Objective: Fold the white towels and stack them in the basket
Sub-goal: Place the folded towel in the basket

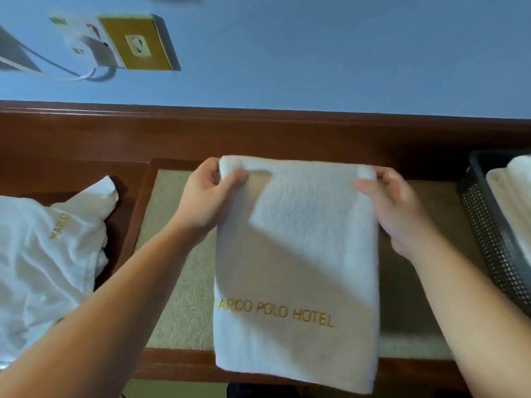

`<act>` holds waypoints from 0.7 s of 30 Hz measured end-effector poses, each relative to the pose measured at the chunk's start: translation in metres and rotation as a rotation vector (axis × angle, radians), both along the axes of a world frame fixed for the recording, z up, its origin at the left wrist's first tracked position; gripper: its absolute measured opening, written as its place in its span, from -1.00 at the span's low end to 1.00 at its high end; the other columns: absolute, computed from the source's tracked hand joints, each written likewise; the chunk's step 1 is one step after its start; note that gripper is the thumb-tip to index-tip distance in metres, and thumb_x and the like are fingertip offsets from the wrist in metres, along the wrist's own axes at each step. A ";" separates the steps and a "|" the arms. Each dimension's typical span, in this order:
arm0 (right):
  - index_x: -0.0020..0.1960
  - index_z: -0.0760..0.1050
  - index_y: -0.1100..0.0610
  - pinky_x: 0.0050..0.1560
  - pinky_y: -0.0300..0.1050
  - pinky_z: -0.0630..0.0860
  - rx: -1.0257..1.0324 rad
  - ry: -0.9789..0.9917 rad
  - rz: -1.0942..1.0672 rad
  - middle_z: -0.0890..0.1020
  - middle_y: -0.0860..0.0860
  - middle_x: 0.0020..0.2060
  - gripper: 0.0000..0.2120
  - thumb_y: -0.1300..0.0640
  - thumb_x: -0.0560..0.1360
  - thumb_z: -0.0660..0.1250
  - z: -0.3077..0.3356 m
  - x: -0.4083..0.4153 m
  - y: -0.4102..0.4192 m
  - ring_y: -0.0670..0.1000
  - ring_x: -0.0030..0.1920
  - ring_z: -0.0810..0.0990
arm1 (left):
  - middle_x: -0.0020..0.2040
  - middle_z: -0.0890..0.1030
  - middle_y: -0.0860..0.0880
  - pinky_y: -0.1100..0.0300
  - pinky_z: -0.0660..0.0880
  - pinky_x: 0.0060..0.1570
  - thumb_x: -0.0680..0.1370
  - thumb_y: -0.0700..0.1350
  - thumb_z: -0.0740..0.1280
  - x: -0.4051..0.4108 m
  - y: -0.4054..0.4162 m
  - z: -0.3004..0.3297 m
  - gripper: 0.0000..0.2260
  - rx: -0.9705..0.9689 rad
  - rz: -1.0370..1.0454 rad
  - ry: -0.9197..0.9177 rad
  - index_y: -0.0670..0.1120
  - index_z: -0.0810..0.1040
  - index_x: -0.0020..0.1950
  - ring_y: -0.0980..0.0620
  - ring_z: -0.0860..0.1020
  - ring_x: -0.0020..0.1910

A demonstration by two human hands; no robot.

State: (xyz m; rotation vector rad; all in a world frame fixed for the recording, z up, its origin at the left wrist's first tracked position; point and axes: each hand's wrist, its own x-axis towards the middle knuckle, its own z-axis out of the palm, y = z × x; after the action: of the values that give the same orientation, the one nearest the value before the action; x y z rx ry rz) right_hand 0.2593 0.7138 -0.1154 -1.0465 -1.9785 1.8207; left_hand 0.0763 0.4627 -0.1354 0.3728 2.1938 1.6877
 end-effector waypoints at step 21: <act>0.31 0.40 0.22 -0.04 -0.04 0.35 0.078 -0.598 -0.038 0.59 0.23 0.19 -0.50 -0.21 0.70 0.13 -0.179 0.012 -0.042 0.22 0.14 0.58 | 0.06 0.67 0.06 -0.09 0.67 0.00 0.41 0.47 0.40 0.049 0.000 -0.153 -0.36 -0.520 -0.146 -0.353 0.08 0.46 0.29 -0.02 0.69 -0.02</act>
State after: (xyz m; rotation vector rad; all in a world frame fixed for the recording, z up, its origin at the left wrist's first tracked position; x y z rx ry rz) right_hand 0.2712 0.6717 -0.2942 -1.7412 -2.2901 1.5053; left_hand 0.1255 0.4631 -0.2886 0.0836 2.1657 0.9653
